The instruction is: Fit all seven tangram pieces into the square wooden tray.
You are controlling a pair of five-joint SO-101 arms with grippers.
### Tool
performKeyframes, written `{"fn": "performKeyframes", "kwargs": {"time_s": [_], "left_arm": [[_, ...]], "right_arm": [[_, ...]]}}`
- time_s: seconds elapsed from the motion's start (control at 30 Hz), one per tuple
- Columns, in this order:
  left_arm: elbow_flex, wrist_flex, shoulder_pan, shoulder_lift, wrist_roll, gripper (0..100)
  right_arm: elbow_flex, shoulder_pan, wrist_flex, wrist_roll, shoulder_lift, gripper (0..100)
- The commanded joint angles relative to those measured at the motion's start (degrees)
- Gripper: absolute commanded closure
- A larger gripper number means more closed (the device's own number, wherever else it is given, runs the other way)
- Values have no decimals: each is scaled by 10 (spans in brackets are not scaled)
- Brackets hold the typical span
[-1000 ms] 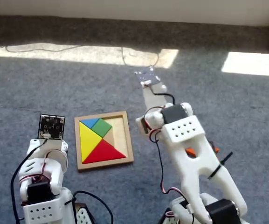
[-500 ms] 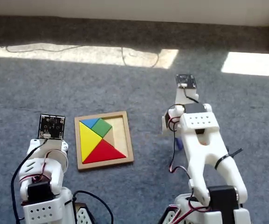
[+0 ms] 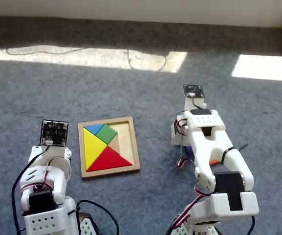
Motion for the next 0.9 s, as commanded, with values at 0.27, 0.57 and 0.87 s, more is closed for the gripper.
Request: {"fn": "performKeyframes", "kwargs": {"time_s": [0.27, 0.57, 0.87], "left_arm": [[-26, -1, -5, -23, -2, 989], [-26, 0, -6, -23, -2, 989], [-26, 0, -6, -23, -2, 989]], "right_arm": [[-15, 7, -10, 6, 1, 849], [-50, 33, -7, 29, 5, 748], [-51, 23, -9, 119, 6, 748]]}}
